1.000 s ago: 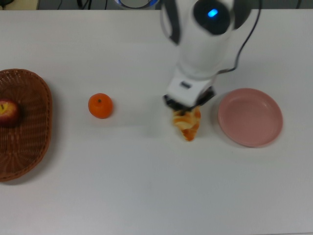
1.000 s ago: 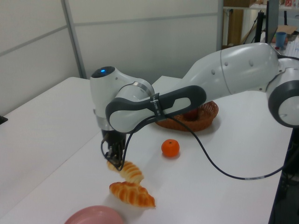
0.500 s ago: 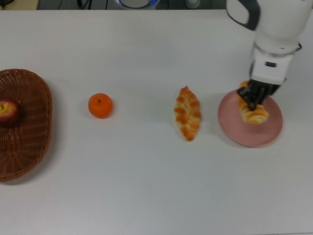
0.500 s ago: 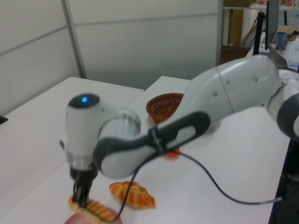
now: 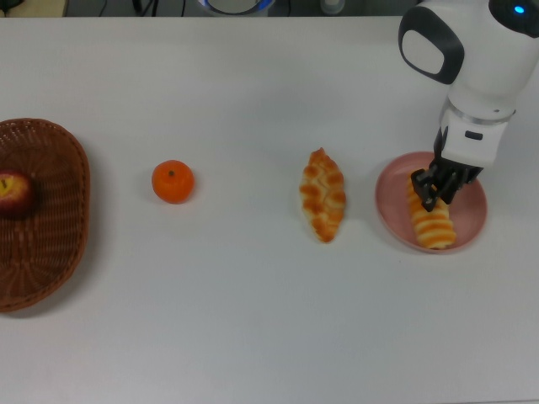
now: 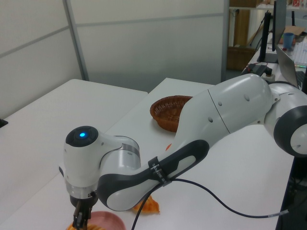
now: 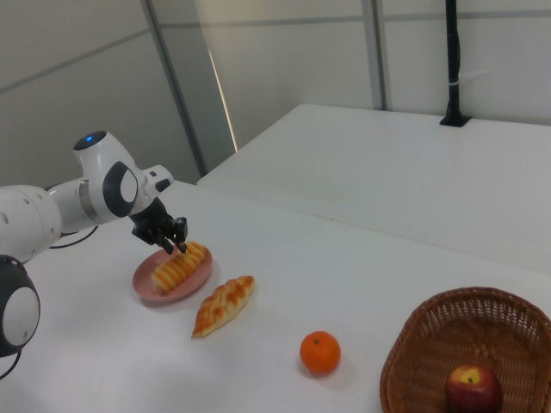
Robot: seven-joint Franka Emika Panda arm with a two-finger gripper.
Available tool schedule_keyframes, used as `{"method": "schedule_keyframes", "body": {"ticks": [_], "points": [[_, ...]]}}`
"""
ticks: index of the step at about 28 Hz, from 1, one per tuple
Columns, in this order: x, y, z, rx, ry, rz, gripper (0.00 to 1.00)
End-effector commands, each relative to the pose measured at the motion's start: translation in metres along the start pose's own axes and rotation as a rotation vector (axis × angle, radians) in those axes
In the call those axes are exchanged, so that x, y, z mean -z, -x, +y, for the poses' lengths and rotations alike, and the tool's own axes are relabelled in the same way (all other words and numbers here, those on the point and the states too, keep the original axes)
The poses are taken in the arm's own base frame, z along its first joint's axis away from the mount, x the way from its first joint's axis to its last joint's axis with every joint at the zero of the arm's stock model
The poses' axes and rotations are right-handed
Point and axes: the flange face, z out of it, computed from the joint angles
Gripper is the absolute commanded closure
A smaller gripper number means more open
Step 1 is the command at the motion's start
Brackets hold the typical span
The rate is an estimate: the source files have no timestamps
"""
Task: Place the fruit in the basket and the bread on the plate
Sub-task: 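Carry the striped roll onto the pink plate and release it, then move the gripper to the orange mandarin and grasp it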
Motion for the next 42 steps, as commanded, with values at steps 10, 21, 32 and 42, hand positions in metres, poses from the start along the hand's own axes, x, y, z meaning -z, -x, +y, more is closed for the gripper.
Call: {"method": "schedule_keyframes", "body": {"ticks": [10,21,32,42], "points": [[0.083,-0.002,0.094,-0.258,0.040,0.026,0.00],[0.061,0.063,0.250,-0.203,0.088,-0.332,0.00],[0.024,0.140,0.351,-0.092,0.024,-0.616,0.00],[-0.045,0.166,0.363,-0.022,0.123,-0.765,0.00]]}}
